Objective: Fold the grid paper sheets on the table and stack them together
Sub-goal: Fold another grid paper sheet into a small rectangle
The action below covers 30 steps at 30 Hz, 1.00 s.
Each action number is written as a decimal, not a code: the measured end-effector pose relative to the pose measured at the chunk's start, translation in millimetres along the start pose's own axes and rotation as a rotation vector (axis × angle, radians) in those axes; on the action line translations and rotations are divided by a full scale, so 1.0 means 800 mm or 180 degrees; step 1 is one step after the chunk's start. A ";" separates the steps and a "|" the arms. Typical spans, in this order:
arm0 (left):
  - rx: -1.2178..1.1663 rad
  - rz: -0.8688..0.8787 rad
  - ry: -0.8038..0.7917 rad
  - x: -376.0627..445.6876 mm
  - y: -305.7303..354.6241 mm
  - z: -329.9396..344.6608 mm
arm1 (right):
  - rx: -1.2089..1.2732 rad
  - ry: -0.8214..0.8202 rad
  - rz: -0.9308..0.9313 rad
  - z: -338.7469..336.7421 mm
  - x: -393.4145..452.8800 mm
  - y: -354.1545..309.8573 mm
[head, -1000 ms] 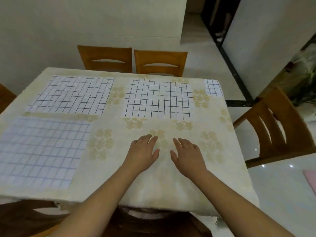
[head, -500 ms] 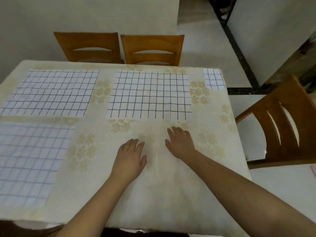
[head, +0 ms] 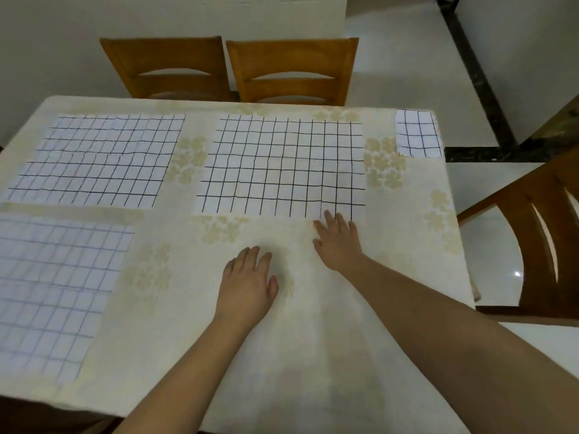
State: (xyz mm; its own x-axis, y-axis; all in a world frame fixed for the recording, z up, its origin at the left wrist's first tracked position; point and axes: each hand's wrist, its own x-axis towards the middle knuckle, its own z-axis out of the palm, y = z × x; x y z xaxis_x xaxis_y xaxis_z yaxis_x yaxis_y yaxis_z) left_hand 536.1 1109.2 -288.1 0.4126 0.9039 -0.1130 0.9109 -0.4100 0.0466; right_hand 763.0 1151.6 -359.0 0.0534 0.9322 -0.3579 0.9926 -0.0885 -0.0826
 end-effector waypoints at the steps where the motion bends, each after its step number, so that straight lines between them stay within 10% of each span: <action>1: 0.0016 0.0002 0.0020 0.002 0.001 0.000 | 0.0012 0.0009 -0.0011 -0.002 0.003 0.001; 30: -0.0143 0.0360 -0.0299 -0.103 0.016 0.033 | 0.0062 0.0368 -0.0076 0.116 -0.256 -0.052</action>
State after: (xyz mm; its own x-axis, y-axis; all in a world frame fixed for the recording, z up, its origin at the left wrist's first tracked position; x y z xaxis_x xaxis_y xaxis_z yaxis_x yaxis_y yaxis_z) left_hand 513.5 1026.1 -304.2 0.5123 0.8360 -0.1968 0.8588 -0.5007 0.1086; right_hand 700.3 931.8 -368.3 0.0429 0.9683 -0.2461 0.9915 -0.0715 -0.1084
